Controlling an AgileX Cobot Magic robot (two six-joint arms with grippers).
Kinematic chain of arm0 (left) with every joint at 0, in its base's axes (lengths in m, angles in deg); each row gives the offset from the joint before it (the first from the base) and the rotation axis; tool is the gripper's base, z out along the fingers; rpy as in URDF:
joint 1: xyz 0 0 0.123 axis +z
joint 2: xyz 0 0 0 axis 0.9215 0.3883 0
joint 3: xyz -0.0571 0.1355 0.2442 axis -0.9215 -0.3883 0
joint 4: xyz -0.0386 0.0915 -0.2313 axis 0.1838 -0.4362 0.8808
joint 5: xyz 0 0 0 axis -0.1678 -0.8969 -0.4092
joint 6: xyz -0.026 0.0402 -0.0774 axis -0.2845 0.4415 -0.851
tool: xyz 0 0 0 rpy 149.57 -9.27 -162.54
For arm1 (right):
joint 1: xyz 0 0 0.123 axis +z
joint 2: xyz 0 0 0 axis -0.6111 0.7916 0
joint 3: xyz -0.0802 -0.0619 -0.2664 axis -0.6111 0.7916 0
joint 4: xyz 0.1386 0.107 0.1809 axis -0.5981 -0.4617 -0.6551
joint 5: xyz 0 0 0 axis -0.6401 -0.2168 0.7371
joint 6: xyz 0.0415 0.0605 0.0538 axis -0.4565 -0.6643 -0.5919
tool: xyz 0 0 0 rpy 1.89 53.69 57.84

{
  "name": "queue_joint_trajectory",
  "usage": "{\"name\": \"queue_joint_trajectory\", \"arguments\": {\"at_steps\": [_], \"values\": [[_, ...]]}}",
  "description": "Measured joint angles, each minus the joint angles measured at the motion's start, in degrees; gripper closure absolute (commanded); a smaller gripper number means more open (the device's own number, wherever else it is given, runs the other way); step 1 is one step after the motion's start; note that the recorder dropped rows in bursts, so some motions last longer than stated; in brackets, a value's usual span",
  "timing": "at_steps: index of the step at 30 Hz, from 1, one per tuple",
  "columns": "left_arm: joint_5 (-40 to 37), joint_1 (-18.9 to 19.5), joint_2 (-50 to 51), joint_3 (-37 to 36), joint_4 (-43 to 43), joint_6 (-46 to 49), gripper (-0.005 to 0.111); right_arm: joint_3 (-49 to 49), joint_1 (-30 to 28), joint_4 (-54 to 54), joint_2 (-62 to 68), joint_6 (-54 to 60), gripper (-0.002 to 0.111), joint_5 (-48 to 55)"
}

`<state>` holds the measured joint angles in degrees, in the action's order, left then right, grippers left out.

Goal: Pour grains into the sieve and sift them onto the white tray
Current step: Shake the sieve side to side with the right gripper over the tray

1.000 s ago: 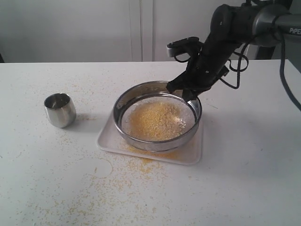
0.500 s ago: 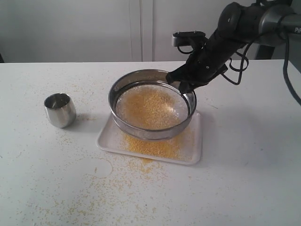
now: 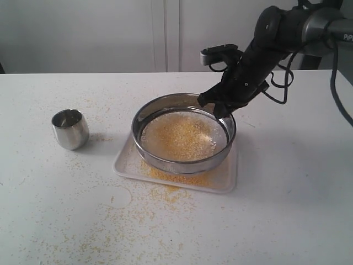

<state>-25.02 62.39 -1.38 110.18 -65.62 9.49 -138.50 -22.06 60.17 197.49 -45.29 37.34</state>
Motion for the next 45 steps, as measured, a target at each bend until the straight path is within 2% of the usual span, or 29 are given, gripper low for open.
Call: {"name": "queue_joint_trajectory", "arguments": {"at_steps": [2, 5, 8, 11, 14, 18, 20, 23, 26, 29, 32, 35, 39, 41, 45], "values": [[0.0, 0.0, 0.0, 0.0, 0.0, 0.0, 0.106, 0.0, 0.0, -0.3, 0.0, -0.8, 0.108, -0.4], [0.0, 0.0, 0.0, 0.0, 0.0, 0.0, 0.106, 0.0, 0.0, 0.7, -0.1, 4.9, 0.108, -0.3], [0.0, 0.0, 0.0, 0.0, 0.0, 0.0, 0.106, 0.1, 0.0, 0.8, 0.1, -2.8, 0.108, -0.2], [0.0, 0.0, 0.0, 0.0, 0.0, 0.0, 0.106, 0.1, 0.0, 0.9, 0.2, 1.0, 0.108, -1.1], [0.0, 0.0, 0.0, 0.0, 0.0, 0.0, 0.106, 0.3, 0.0, -0.1, 0.4, -4.8, 0.108, -0.6], [0.0, 0.0, 0.0, 0.0, 0.0, 0.0, 0.106, 0.4, 0.1, -1.5, 0.3, 2.5, 0.108, 0.0], [0.0, 0.0, 0.0, 0.0, 0.0, 0.0, 0.106, 0.5, 0.3, -1.5, 0.3, -0.2, 0.108, 0.2], [0.0, 0.0, 0.0, 0.0, 0.0, 0.0, 0.106, 0.5, 0.6, -1.4, 0.0, 3.2, 0.108, -1.0], [0.0, 0.0, 0.0, 0.0, 0.0, 0.0, 0.106, 0.5, 0.6, -1.3, -0.2, -2.1, 0.108, -1.4], [0.0, 0.0, 0.0, 0.0, 0.0, 0.0, 0.106, 0.4, 0.6, -2.3, -0.2, 2.2, 0.108, -2.8], [0.0, 0.0, 0.0, 0.0, 0.0, 0.0, 0.106, 0.4, 0.5, -4.6, -0.2, -0.8, 0.108, -2.6], [0.0, 0.0, 0.0, 0.0, 0.0, 0.0, 0.106, 0.0, 0.5, -6.7, -0.2, 5.6, 0.108, -2.7], [0.0, 0.0, 0.0, 0.0, 0.0, 0.0, 0.106, 0.0, 0.6, -7.7, -0.1, 2.2, 0.108, -2.0], [0.0, 0.0, 0.0, 0.0, 0.0, 0.0, 0.106, 0.0, 0.6, -6.6, -0.1, 6.2, 0.108, -2.1], [0.0, 0.0, 0.0, 0.0, 0.0, 0.0, 0.106, 0.0, 0.3, -4.1, 0.2, -0.7, 0.108, -1.0]]}}
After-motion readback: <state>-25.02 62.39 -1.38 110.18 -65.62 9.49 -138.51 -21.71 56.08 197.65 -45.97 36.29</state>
